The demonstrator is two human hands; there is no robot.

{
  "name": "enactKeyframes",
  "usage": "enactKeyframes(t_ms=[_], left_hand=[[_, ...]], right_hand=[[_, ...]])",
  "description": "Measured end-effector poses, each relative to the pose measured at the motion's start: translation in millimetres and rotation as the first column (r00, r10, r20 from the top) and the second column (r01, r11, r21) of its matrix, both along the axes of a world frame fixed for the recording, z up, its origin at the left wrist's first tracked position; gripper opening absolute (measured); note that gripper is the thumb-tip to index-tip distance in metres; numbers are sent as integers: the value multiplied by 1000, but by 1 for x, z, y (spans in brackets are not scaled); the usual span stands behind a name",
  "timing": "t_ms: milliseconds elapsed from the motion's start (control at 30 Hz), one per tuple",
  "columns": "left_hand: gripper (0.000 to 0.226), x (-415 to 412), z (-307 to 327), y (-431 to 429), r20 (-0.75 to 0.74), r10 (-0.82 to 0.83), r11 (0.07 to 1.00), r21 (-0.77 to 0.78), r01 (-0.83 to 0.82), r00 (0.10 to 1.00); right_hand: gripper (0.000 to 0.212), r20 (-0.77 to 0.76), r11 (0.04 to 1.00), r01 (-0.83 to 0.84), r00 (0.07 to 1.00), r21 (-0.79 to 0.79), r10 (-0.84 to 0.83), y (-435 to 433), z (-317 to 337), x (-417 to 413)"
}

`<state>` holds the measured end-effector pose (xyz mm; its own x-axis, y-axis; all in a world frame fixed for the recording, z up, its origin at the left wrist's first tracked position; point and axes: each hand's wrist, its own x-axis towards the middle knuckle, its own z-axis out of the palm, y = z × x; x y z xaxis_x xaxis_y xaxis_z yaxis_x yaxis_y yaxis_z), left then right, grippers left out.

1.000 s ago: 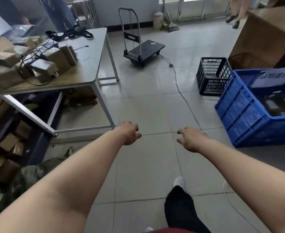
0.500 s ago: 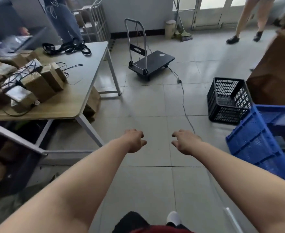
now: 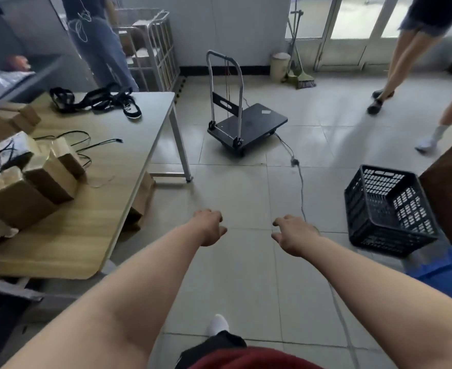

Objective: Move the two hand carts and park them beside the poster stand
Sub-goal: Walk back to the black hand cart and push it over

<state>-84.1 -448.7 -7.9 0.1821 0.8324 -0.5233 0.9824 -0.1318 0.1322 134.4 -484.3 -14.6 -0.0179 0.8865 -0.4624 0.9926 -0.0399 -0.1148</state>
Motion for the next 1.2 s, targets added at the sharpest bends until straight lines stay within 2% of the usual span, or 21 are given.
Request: enactKeyframes(t_ms=[333, 533, 700, 867, 1033, 1200], left_hand=[[48, -19, 10, 223, -13, 25, 999, 21, -25, 1000], [50, 10, 2, 351, -33, 12, 998, 68, -10, 999], [51, 36, 12, 451, -61, 34, 999, 38, -31, 998], [49, 55, 21, 541, 57, 121, 991, 56, -125, 991], [50, 56, 15, 612, 25, 94, 995, 16, -94, 995], [51, 43, 15, 708, 56, 74, 995, 63, -77, 996]], right_hand=[[46, 1, 996, 72, 997, 57, -72, 205, 7, 3], [46, -27, 995, 39, 999, 89, -37, 347, -10, 26], [46, -71, 996, -14, 997, 91, 20, 469, 1, 48], [45, -96, 990, -28, 995, 140, 42, 581, 20, 65], [47, -134, 990, -45, 989, 135, 63, 653, 14, 60], [42, -126, 989, -32, 991, 141, 50, 737, 12, 47]])
